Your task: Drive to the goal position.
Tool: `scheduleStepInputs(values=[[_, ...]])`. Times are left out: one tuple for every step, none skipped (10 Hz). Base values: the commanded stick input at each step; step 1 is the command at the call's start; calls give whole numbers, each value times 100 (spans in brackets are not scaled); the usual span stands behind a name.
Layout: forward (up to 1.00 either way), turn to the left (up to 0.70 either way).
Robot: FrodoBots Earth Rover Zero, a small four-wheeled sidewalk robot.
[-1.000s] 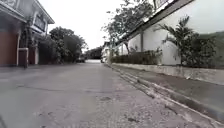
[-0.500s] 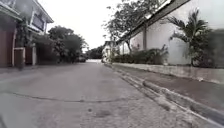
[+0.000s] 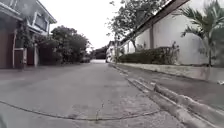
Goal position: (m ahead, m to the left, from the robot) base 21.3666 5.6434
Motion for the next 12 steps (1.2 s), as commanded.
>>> scheduleStepInputs(values=[[100,0],[100,0],[100,0],[100,0],[100,0],[100,0],[100,0],[100,0],[100,0],[100,0],[100,0],[100,0]])
